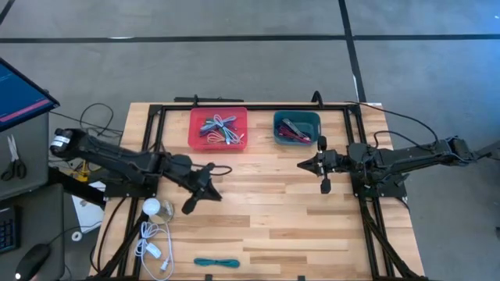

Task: Pick & Place USB Port
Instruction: Put the black and light blue charger cable into the green bin

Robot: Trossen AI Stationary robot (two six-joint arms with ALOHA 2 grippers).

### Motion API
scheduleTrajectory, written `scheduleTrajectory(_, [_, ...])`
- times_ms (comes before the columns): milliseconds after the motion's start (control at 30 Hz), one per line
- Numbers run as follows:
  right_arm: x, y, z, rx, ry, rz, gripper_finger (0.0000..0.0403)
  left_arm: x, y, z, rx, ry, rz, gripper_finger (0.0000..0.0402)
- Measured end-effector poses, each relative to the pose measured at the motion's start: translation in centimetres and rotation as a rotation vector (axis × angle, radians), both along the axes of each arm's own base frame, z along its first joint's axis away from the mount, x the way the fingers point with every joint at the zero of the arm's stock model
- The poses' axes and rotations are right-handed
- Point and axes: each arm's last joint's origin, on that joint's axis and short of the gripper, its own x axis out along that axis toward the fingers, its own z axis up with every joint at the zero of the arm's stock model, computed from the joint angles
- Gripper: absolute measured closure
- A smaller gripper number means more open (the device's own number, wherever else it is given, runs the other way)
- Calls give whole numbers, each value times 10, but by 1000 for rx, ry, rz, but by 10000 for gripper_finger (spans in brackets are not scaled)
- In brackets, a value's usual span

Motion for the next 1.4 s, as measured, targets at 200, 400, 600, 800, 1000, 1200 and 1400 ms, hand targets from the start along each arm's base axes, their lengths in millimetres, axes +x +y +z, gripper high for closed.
scheduleTrajectory(200, [0,0,0,2,0,0,403,3,-14,12,-24,8,12,367])
scheduleTrajectory(400, [0,0,0,3,-5,0,403,22,-21,20,36,102,97,367])
scheduleTrajectory(600, [0,0,1,3,-8,0,403,39,-28,26,-21,223,120,367])
scheduleTrajectory(800, [0,0,1,3,-8,0,403,41,-45,23,10,380,63,380])
scheduleTrajectory(1000, [0,0,2,4,-22,0,403,44,-69,27,-18,438,13,396])
scheduleTrajectory(1200, [1,0,5,36,-55,-2,403,50,-93,32,-13,458,-14,397])
scheduleTrajectory(1400, [1,0,5,67,-55,-5,403,58,-122,24,46,486,-65,397])
